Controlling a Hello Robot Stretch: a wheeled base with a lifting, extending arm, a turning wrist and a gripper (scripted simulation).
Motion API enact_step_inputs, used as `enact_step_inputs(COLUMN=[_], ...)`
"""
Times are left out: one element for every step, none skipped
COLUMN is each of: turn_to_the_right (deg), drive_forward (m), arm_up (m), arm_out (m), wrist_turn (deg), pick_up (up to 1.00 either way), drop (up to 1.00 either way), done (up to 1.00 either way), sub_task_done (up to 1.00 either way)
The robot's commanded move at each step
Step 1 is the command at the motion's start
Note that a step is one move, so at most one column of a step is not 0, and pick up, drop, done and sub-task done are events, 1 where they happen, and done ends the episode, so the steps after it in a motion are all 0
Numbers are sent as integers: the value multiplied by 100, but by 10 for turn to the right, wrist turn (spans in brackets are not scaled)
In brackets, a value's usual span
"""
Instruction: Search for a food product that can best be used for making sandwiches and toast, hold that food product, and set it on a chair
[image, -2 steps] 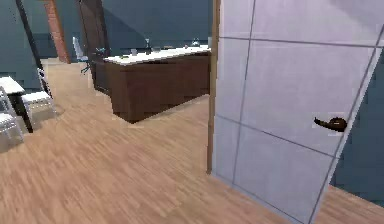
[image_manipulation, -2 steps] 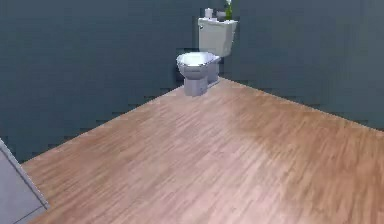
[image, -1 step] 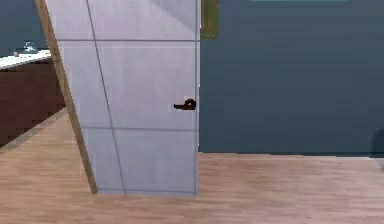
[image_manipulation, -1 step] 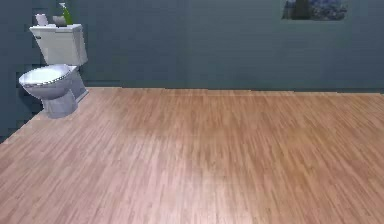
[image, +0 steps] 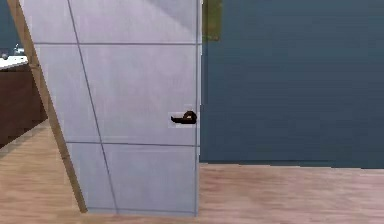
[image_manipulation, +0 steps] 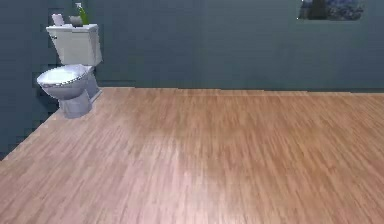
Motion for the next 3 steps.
enact_step_inputs(turn_to_the_right=[-450, -210, -30], drive_forward=[0, 0, 0], arm_up=[0, 0, 0], arm_out=[0, 0, 0], wrist_turn=[0, 0, 0], pick_up=[0, 0, 0], drop=[0, 0, 0], done=[0, 0, 0], sub_task_done=[0, 0, 0])
